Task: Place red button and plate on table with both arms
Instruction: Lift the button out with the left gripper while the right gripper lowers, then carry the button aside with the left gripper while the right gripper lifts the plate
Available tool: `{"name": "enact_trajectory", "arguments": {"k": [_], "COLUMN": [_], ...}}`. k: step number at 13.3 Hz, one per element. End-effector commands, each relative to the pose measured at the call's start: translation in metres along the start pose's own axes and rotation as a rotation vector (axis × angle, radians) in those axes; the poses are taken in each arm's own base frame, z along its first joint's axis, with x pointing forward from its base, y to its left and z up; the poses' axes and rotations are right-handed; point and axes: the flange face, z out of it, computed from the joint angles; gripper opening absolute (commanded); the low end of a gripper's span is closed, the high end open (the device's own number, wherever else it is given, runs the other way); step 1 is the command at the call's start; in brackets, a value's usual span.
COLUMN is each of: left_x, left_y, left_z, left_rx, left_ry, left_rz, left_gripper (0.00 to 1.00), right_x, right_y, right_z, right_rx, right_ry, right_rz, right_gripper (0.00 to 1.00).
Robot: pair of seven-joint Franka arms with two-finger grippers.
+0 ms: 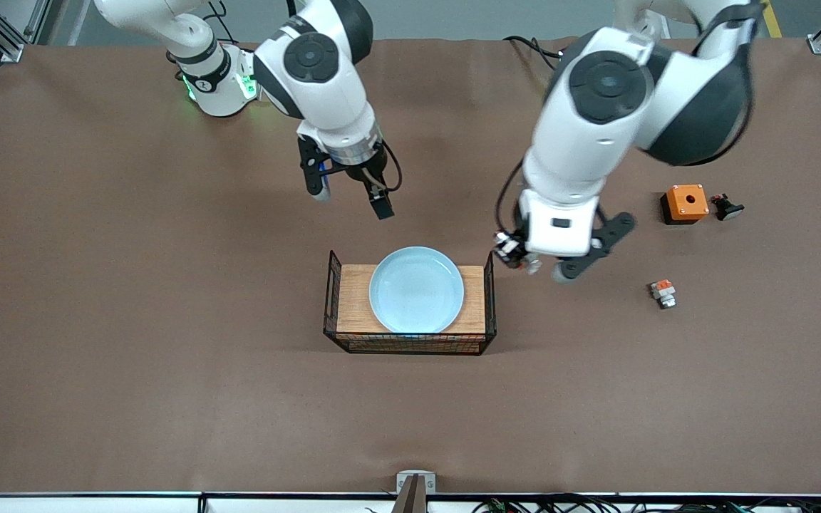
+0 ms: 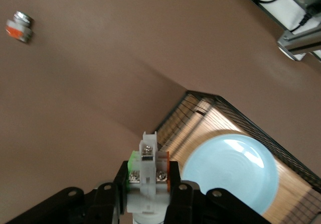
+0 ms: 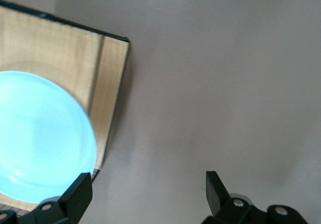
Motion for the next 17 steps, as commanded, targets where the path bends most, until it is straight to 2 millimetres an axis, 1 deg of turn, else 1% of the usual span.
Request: {"name": "enact_trajectory", "arguments": {"k": [1,2,4,5,6,8,9,11,12,13,14,15,16,17], "left_x": [0.029,0.036,0.066,0.076,0.085,0.116,0.133,0.159,0.172,0.185,0.191,0.201,0.209,0.209], "left_y": [-0.040,-0.049,-0.079,-0.095,-0.112,-0.155,-0.176,-0.204,-0.219,-0.231,-0.235,-0.244,-0.255,-0.260], "left_z": [-0.016,-0.019,-0.028,-0.031,-0.033,-0.035,-0.030,-0.022,-0.020,-0.014,-0.009,-0.002,0.010,0.025], "left_rx": [0.045,0.051,0.048,0.058,0.075,0.081,0.087,0.096,0.099,0.100,0.104,0.105,0.110,0.112], "left_ry": [-0.036,-0.039,-0.042,-0.053,-0.069,-0.086,-0.100,-0.117,-0.121,-0.126,-0.125,-0.123,-0.119,-0.121], "left_rz": [0.084,0.109,0.173,0.196,0.217,0.267,0.282,0.279,0.279,0.305,0.332,0.327,0.336,0.360], "left_gripper": [0.00,0.00,0.00,0.00,0.00,0.00,0.00,0.00,0.00,0.00,0.00,0.00,0.00,0.00], "right_x": [-0.021,-0.024,-0.024,-0.024,-0.028,-0.034,-0.037,-0.036,-0.035,-0.033,-0.032,-0.032,-0.031,-0.030], "right_y": [-0.026,-0.031,-0.038,-0.038,-0.037,-0.045,-0.043,-0.044,-0.044,-0.045,-0.046,-0.047,-0.050,-0.052], "right_z": [0.018,0.023,0.034,0.042,0.051,0.066,0.073,0.087,0.092,0.093,0.100,0.102,0.104,0.104], "right_rx": [0.022,0.021,0.014,0.008,0.006,0.018,0.020,0.010,0.005,0.006,0.001,0.000,-0.001,0.001], "right_ry": [0.028,0.025,0.025,0.029,0.042,0.068,0.081,0.089,0.092,0.094,0.099,0.097,0.096,0.093], "right_rz": [0.008,0.010,0.012,0.011,0.012,0.060,0.065,0.097,0.097,0.096,0.096,0.098,0.101,0.106], "right_gripper": [1.00,1.00,0.99,0.99,0.99,0.98,0.97,0.97,0.94,0.91,0.86,0.79,0.75,0.70]}}
